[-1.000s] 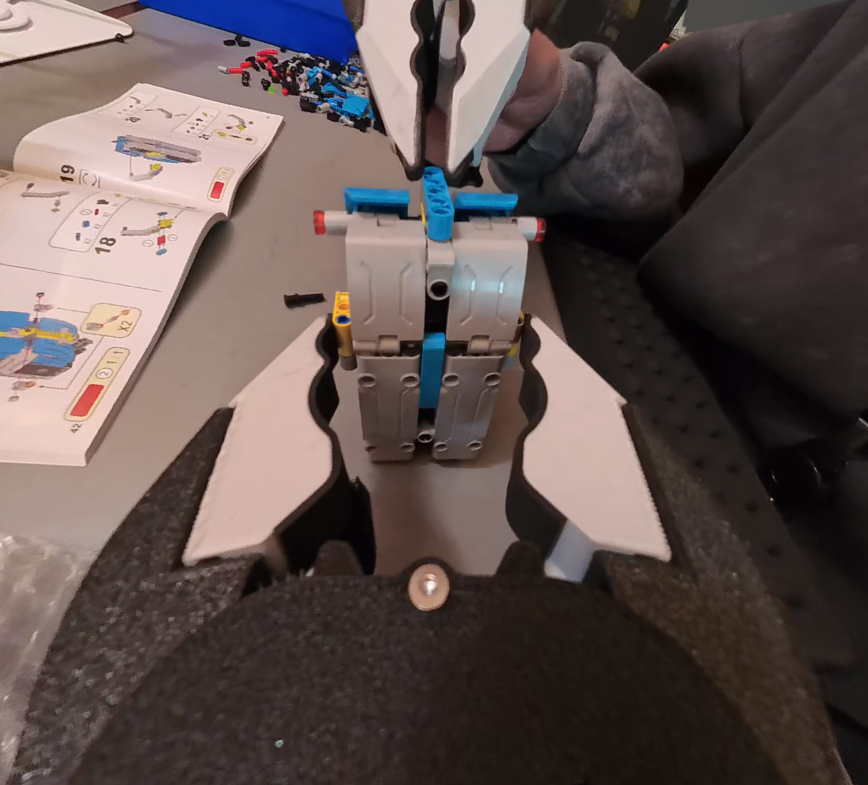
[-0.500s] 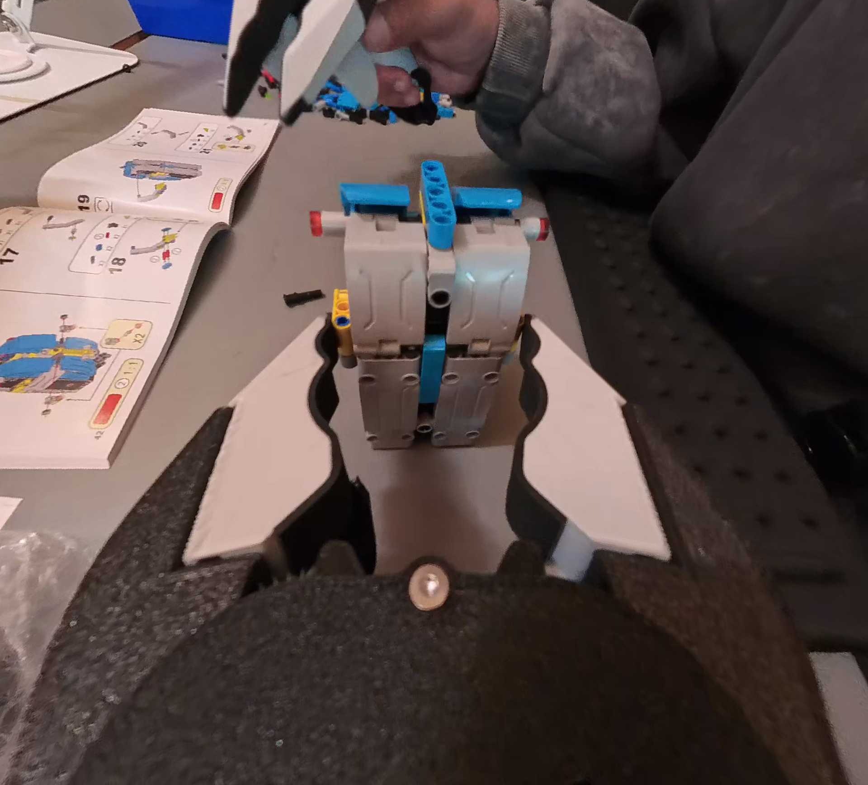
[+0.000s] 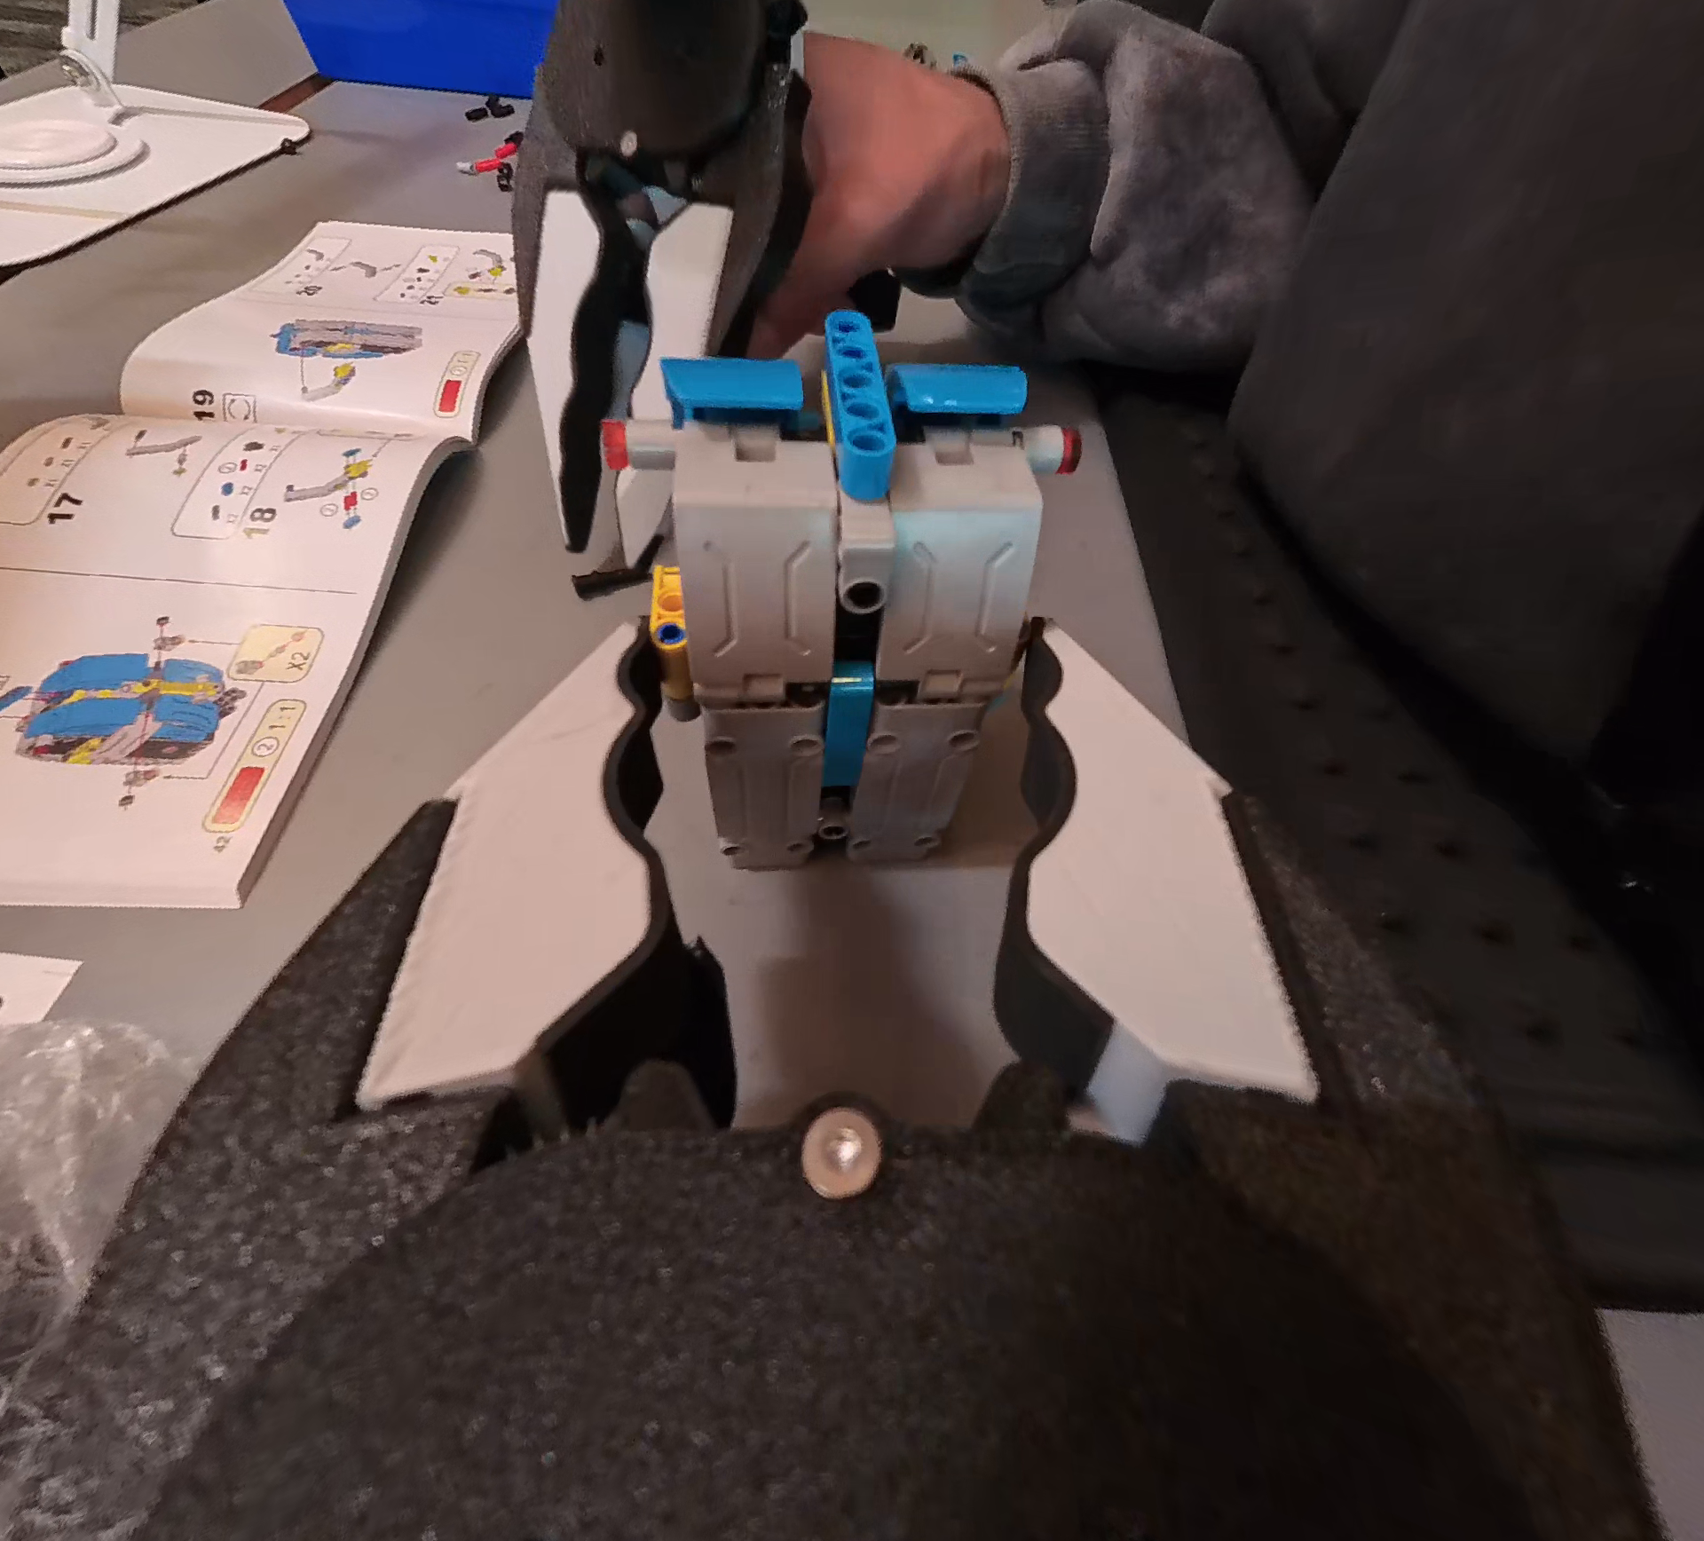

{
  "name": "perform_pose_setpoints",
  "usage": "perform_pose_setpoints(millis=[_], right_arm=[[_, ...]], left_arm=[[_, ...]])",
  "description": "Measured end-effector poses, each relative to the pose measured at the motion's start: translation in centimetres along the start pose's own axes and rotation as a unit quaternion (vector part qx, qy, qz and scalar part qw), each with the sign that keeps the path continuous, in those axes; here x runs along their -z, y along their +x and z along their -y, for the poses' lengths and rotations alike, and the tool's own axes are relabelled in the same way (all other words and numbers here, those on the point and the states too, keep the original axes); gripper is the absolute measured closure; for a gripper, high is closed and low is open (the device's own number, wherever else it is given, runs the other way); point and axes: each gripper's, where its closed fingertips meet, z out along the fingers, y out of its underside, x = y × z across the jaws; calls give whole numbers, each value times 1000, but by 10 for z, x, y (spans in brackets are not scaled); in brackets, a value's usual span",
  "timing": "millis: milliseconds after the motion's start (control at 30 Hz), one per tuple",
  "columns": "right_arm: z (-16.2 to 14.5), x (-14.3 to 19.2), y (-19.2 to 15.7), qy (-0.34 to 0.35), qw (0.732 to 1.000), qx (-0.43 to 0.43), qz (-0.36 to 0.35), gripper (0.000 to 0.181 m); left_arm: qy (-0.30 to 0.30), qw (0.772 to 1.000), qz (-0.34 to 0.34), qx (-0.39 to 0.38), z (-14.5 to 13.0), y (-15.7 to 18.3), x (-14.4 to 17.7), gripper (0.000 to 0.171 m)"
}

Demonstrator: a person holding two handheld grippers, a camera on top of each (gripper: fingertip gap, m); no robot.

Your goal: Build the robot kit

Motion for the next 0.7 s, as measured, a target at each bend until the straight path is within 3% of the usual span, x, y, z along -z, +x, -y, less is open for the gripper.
perform_pose_setpoints(millis=[200, 267, 400, 500, 567, 700], right_arm=[[-4, -12, 4, -20, 999, 14, -23, 163], [-4, -12, 8, -25, 998, 28, -45, 173], [-4, -11, 9, -27, 999, 5, -34, 175], [15, -2, 3, 42, 998, -41, 17, 175], [44, 16, -10, 128, 988, -55, 70, 175], [103, 63, -46, 297, 935, -45, 188, 175]], left_arm=[[2, 1000, 7, 6, 0, -1, 1, 92], [3, 1000, 11, 4, 0, -1, 1, 92], [20, 1000, 14, 9, 6, -1, 5, 93], [65, 998, 5, 25, 20, -1, 15, 93], [111, 993, 1, 42, 35, -4, 25, 95], [225, 969, -6, 104, 66, -18, 55, 104]])
